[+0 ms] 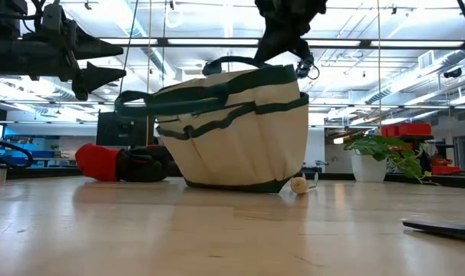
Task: Pick & Place Garden tools in Gardening bag
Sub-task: Prepare the white bag on the table
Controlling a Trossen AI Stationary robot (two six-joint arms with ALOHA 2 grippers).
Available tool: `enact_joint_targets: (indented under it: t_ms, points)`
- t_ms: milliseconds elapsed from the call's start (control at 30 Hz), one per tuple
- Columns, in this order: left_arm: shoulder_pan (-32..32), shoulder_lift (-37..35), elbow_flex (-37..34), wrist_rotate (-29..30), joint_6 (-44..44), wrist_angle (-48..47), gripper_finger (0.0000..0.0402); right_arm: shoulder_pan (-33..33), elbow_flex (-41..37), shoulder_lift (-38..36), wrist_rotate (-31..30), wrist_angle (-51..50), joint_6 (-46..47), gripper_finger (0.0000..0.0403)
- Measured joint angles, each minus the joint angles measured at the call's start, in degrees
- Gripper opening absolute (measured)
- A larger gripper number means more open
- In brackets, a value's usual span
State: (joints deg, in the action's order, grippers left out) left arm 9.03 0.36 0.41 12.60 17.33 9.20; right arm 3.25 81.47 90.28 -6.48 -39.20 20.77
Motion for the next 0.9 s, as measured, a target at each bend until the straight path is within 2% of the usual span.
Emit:
enact_joint_targets:
  t_ms: [500, 900]
  points:
    - [-0.01, 0.00, -0.01, 0.00, 0.03, 0.00, 0.0291, 7.04, 0.00, -0.03, -0.11, -5.14, -0.88, 0.0000]
    - [0.01, 0.00, -0.01, 0.00, 0.06, -0.01, 0.0291, 9.48, -2.25, 0.17, 0.94, -4.28, -1.64, 0.0000]
